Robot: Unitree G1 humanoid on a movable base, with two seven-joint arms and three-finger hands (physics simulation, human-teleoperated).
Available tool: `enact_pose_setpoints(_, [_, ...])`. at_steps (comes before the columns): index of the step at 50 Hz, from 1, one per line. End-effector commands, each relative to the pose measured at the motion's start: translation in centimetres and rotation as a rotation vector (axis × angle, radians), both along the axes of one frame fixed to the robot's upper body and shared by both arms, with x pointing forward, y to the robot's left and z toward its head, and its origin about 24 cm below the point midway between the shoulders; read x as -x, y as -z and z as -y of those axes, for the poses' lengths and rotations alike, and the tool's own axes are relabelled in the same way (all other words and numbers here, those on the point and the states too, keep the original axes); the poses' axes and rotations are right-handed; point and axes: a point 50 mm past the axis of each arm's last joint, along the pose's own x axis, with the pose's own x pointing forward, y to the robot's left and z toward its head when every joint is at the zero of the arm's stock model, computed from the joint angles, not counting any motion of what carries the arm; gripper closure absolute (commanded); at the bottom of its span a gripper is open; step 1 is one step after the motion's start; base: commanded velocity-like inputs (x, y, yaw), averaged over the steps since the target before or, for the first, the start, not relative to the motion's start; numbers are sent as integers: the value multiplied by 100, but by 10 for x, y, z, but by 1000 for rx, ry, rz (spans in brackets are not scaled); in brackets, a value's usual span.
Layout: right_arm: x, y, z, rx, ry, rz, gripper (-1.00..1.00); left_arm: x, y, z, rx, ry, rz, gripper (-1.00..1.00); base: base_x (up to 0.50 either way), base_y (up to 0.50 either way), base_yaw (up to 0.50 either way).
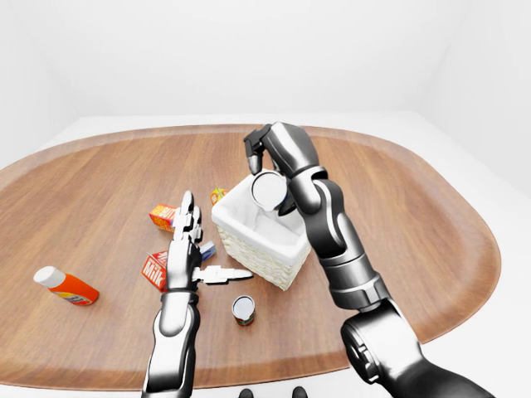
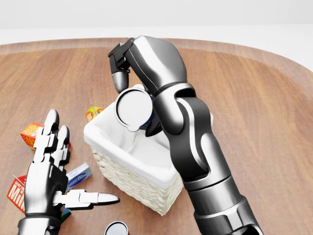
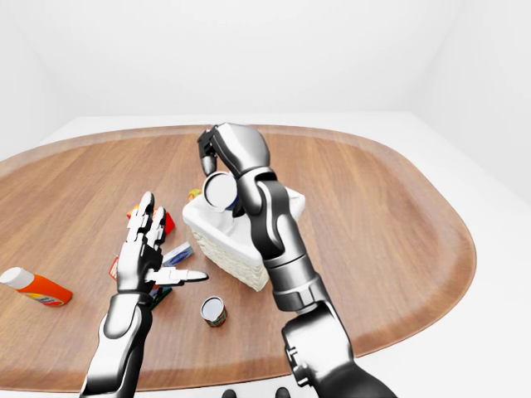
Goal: Pick up the alphabet soup, and put it in the basket.
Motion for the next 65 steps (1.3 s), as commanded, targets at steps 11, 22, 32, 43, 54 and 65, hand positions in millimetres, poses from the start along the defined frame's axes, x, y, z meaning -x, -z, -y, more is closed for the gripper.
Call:
enact_pose_setpoints(11, [-18,14,3,11,57,-49,100,-1,0,1,0,3,-1,-100,0,0,0])
enact_pose_setpoints(22, [-25,30,4,30,91,-87,100,0,0,0,1,3,-1,-100,0,0,0])
enact_pose_setpoints(32, [-28,46,6,30,116,-123,100,-1,1,0,0,4,-4,-100,0,0,0])
enact_pose_setpoints(43, [-31,54,7,46,135,-140,100,0,0,0,0,5,0,-100,0,0,0])
enact_pose_setpoints(54, [-33,55,6,56,140,-148,100,-1,0,1,0,6,-1,-100,0,0,0])
enact_pose_setpoints(65, [-34,56,6,60,144,-151,100,-1,2,1,0,8,-7,-100,0,0,0])
